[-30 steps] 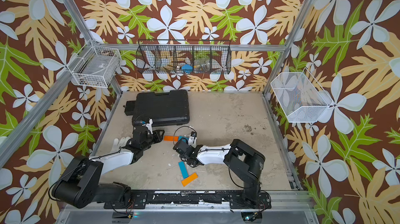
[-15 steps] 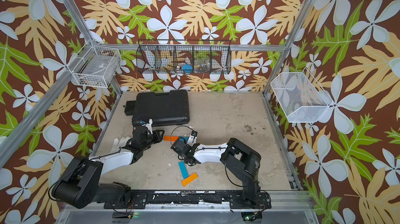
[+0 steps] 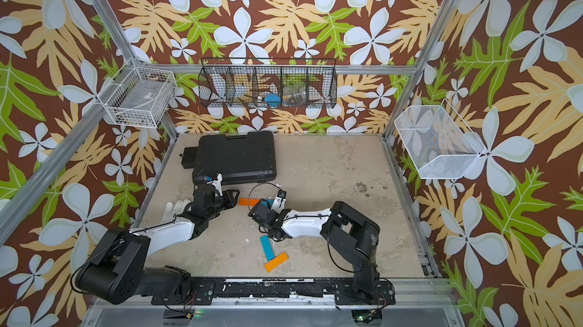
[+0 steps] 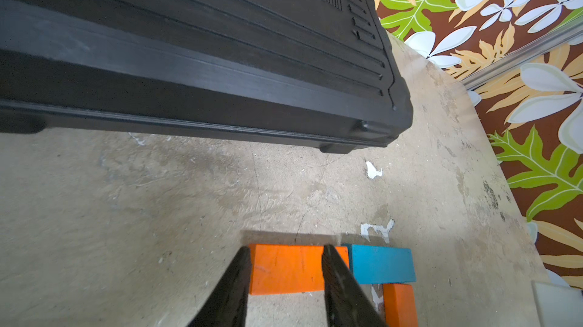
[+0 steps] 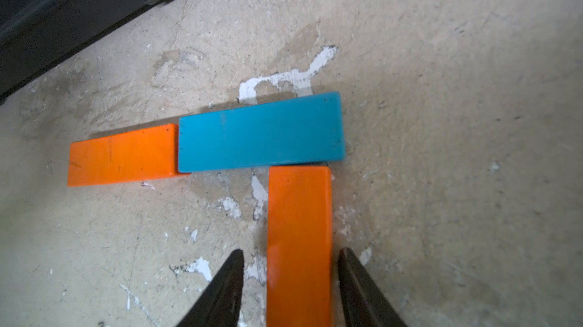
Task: Assemble the number 7 with building blocks
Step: Assemble the building block at the center of the board.
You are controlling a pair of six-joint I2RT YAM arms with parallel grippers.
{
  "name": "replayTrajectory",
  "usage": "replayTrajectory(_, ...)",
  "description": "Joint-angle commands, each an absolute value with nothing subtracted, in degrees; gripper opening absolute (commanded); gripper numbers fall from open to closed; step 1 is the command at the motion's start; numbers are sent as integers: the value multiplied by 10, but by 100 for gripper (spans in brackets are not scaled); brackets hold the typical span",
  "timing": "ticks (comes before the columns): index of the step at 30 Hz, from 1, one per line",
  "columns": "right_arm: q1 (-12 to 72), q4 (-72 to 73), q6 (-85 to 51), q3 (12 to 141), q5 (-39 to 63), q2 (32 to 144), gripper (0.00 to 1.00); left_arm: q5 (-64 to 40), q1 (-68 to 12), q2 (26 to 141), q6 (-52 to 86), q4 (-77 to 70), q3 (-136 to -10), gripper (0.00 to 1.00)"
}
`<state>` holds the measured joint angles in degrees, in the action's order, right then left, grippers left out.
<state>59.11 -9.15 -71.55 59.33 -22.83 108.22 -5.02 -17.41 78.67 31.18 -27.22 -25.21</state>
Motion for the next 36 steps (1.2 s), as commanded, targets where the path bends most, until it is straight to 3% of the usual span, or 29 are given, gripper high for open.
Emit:
replayTrajectory(1, 590, -190, -719, 584, -168, 1088, 51, -54, -173, 786, 311, -278, -253, 41)
replayTrajectory(8, 590, -200, -727, 588, -175, 1087, 37, -56, -173, 784, 311, -278, -252, 41)
replayTrajectory(16, 590, -213, -738, 585, -185, 1082, 32, -57, -173, 784, 313, -279, -252, 41)
replayTrajectory(22, 590, -223, -743, 585, -191, 1077, 35, -58, -173, 784, 313, -279, -252, 41)
replayTrajectory(30, 590, -202, -734, 575, -183, 1075, 48, -58, -173, 785, 313, -279, -252, 41)
replayTrajectory(36, 595, -185, -715, 572, -182, 1064, 49, -58, -172, 787, 313, -279, -252, 41)
